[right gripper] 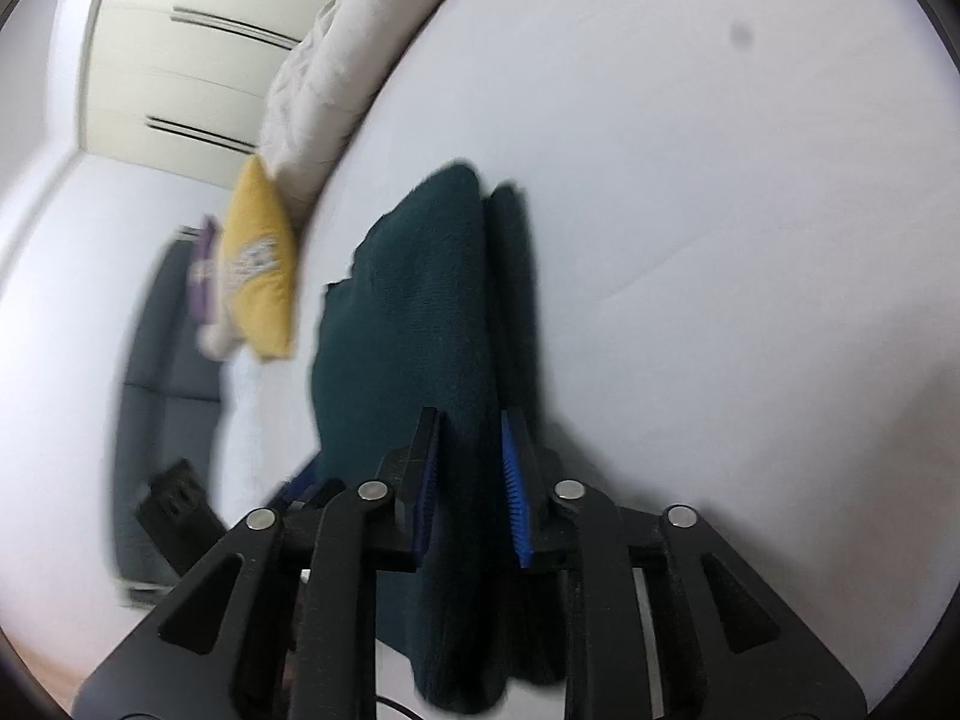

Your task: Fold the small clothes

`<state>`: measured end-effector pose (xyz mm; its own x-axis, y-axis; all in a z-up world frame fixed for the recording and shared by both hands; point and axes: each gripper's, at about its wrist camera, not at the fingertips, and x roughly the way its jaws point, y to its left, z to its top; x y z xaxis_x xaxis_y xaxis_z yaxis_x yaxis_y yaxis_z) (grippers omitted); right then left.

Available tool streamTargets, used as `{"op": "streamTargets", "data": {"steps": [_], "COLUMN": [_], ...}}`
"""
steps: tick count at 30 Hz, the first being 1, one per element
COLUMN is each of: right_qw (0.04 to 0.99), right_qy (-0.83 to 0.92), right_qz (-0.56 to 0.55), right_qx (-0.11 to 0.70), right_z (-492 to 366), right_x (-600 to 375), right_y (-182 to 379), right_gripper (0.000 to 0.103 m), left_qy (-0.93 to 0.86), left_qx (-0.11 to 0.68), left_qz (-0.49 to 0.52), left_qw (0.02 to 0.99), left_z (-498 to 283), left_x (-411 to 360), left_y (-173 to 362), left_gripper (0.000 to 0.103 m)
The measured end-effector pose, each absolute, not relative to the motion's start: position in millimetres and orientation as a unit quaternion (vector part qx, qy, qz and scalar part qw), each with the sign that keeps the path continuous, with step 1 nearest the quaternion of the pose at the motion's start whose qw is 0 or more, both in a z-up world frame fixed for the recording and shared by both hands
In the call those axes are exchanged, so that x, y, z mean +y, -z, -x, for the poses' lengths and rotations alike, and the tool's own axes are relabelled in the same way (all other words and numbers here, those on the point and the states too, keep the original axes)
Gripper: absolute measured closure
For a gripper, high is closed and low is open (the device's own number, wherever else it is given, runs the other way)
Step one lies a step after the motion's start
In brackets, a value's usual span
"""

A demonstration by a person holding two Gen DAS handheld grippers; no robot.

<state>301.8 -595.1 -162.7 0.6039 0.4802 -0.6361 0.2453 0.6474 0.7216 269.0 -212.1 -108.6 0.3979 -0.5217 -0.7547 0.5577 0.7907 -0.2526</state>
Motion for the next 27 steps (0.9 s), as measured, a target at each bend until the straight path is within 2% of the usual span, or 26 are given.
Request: {"op": "streamTargets", "data": {"steps": [2, 6, 10, 11, 12, 14, 18, 19, 21, 23, 25, 26, 27], "right_qw": [0.83, 0.844, 0.811, 0.796, 0.789, 0.777, 0.797, 0.799, 0.811, 0.826, 0.829, 0.829, 0.829], "right_qy": [-0.05, -0.13, -0.123, -0.109, -0.115, -0.126, -0.117, -0.111, -0.096, -0.094, -0.115, -0.129, -0.141], "right_qz": [-0.365, -0.354, -0.343, -0.361, -0.388, -0.451, -0.411, -0.4, -0.379, -0.365, -0.369, -0.372, -0.373], "right_qx": [0.418, 0.381, 0.458, 0.473, 0.462, 0.421, 0.427, 0.434, 0.436, 0.419, 0.403, 0.396, 0.392], "right_z": [-281.7, -261.1, -264.5, -259.2, -251.0, -226.5, -207.1, -206.4, -204.0, -207.2, -220.2, -234.4, -247.6], "right_x": [-586.5, -557.8, -541.1, -550.1, -559.9, -582.7, -580.2, -579.0, -578.5, -582.5, -583.9, -581.2, -577.4], "right_y": [128.2, 91.4, 138.9, 164.4, 178.6, 199.1, 185.5, 179.2, 158.1, 133.2, 115.9, 107.9, 103.1], "right_gripper": [0.08, 0.08, 0.081, 0.094, 0.103, 0.103, 0.103, 0.103, 0.091, 0.087, 0.076, 0.059, 0.047], "left_qy": [0.321, 0.318, 0.322, 0.325, 0.326, 0.331, 0.328, 0.325, 0.334, 0.33, 0.329, 0.327, 0.321], "left_qx": [0.443, 0.442, 0.443, 0.443, 0.443, 0.439, 0.437, 0.435, 0.426, 0.408, 0.401, 0.401, 0.401], "left_qz": [-0.024, -0.027, -0.029, -0.03, -0.031, -0.037, -0.035, -0.034, -0.02, -0.015, -0.009, -0.009, -0.013], "left_qw": [0.836, 0.838, 0.836, 0.835, 0.835, 0.835, 0.837, 0.839, 0.841, 0.851, 0.855, 0.856, 0.858], "left_z": [-268.4, -267.3, -266.4, -266.0, -265.5, -263.8, -263.1, -261.9, -262.4, -268.3, -282.3, -289.4, -299.3], "left_x": [-212.9, -214.4, -213.3, -212.5, -212.3, -211.6, -208.7, -206.5, -200.3, -196.5, -198.5, -201.2, -206.1], "left_y": [109.0, 109.4, 109.5, 110.2, 110.9, 111.9, 105.7, 99.9, 87.1, 72.9, 64.4, 63.3, 63.5], "left_gripper": [0.028, 0.027, 0.027, 0.027, 0.027, 0.027, 0.028, 0.032, 0.036, 0.036, 0.036, 0.036, 0.036]}}
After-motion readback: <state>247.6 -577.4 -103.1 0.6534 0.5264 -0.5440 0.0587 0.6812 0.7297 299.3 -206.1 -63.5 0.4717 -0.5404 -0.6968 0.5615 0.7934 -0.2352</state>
